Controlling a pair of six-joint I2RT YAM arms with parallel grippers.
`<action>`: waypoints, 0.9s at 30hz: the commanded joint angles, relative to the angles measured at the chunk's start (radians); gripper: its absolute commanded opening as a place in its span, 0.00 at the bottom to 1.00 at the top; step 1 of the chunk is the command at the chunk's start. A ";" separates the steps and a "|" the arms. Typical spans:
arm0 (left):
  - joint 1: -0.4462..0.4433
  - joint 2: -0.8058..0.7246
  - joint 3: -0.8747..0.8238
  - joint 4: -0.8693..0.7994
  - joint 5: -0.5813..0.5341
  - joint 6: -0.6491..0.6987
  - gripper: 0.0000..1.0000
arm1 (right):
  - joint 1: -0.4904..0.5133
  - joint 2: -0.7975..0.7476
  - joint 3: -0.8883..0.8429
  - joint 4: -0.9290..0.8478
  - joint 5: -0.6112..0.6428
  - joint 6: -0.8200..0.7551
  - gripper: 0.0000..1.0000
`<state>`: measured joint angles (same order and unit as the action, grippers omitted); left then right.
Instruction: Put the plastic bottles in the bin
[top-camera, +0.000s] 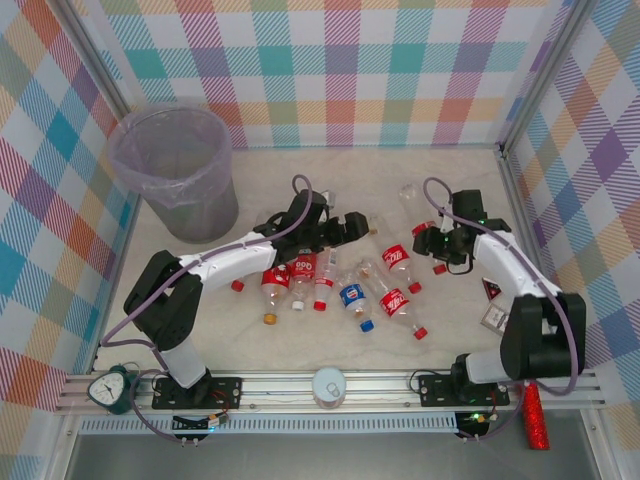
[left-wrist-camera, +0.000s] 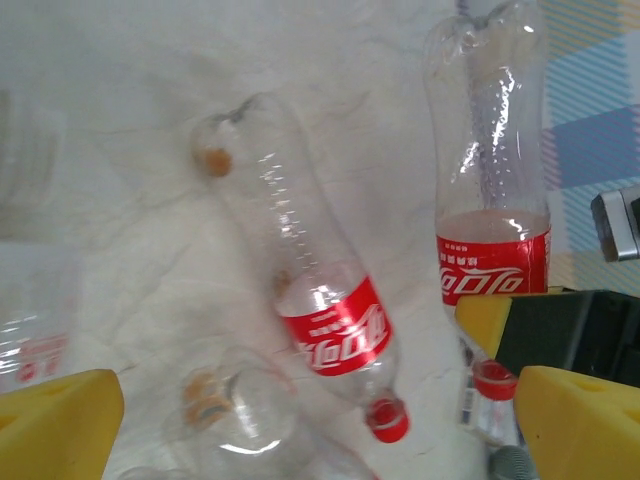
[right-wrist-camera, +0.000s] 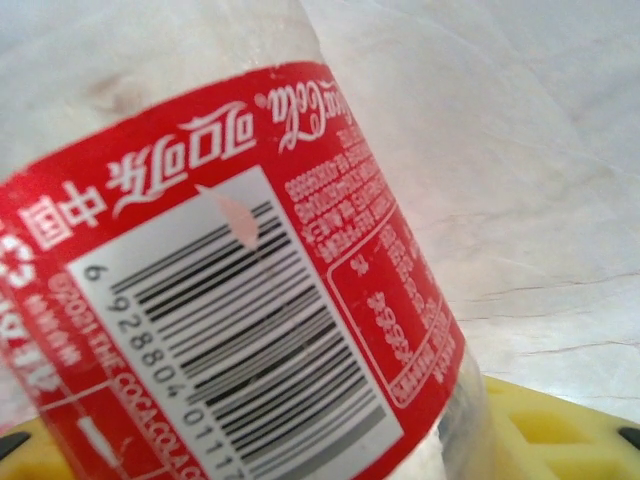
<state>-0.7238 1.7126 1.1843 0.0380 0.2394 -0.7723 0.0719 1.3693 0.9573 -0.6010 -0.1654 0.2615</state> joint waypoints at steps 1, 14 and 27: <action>-0.025 -0.031 0.064 0.109 0.046 -0.042 1.00 | 0.011 -0.082 -0.034 0.105 -0.256 0.082 0.55; -0.056 0.090 0.142 0.335 0.017 -0.125 1.00 | 0.171 -0.143 -0.075 0.222 -0.399 0.205 0.53; -0.058 0.127 0.157 0.346 -0.008 -0.139 0.78 | 0.187 -0.146 -0.091 0.227 -0.394 0.201 0.53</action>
<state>-0.7715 1.8374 1.3071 0.3511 0.2443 -0.9199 0.2523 1.2423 0.8787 -0.3962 -0.5430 0.4637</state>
